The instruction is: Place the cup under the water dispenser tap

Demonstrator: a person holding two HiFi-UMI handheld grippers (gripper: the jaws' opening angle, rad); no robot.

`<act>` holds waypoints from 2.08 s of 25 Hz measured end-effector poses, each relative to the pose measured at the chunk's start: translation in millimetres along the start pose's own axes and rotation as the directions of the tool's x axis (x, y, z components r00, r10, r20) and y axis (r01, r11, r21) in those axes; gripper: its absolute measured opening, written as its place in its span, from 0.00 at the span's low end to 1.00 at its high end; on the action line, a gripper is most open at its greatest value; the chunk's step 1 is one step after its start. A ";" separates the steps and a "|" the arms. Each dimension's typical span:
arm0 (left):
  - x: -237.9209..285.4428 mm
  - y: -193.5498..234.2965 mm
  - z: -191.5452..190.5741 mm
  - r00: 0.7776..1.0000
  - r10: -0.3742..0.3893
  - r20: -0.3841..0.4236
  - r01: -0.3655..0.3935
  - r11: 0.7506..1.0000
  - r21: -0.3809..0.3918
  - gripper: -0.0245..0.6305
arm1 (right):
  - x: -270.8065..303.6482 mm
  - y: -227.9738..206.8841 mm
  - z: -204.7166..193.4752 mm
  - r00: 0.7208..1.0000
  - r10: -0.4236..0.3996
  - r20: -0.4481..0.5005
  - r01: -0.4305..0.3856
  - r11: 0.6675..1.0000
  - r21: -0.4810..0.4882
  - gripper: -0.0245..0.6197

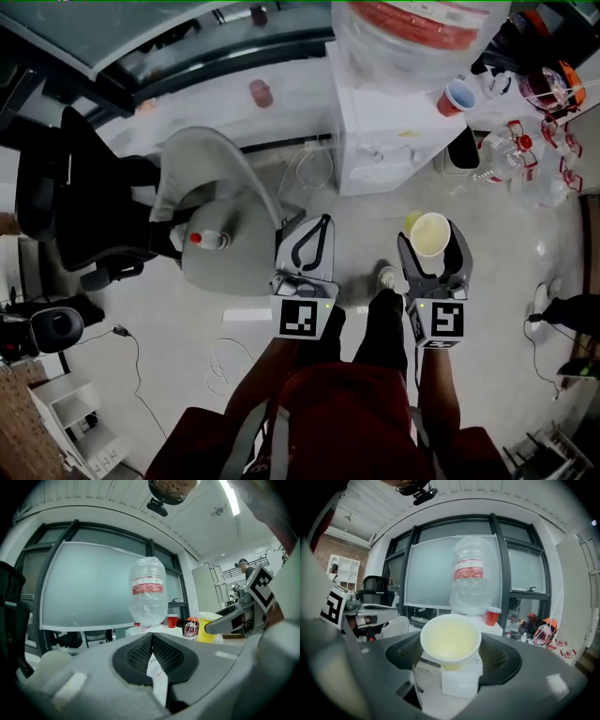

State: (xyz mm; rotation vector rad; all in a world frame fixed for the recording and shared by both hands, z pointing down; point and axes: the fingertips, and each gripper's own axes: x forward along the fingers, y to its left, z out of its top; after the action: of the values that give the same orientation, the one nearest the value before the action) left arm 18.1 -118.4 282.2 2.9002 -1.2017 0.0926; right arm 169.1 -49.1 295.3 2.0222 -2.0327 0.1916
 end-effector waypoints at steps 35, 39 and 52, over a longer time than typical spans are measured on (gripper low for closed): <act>81.6 -44.4 -308.1 0.935 0.305 -0.180 -0.316 0.948 -0.038 0.04 | 203.9 -15.2 -337.8 0.892 0.383 -0.238 -0.401 0.916 -0.028 0.59; 82.0 -47.2 -325.8 0.932 0.289 -0.220 -0.301 0.953 -0.025 0.04 | 224.8 -15.6 -342.1 0.896 0.380 -0.230 -0.399 0.916 -0.039 0.59; 82.4 -48.5 -340.8 0.924 0.293 -0.247 -0.312 0.949 -0.042 0.04 | 297.9 -14.5 -347.7 0.908 0.348 -0.234 -0.374 0.924 -0.076 0.59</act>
State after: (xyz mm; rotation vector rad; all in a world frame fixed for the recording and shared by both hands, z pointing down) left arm 92.1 -134.3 628.0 2.5208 -1.5518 0.3713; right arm 219.1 -238.4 709.4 1.4673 -2.2000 0.3371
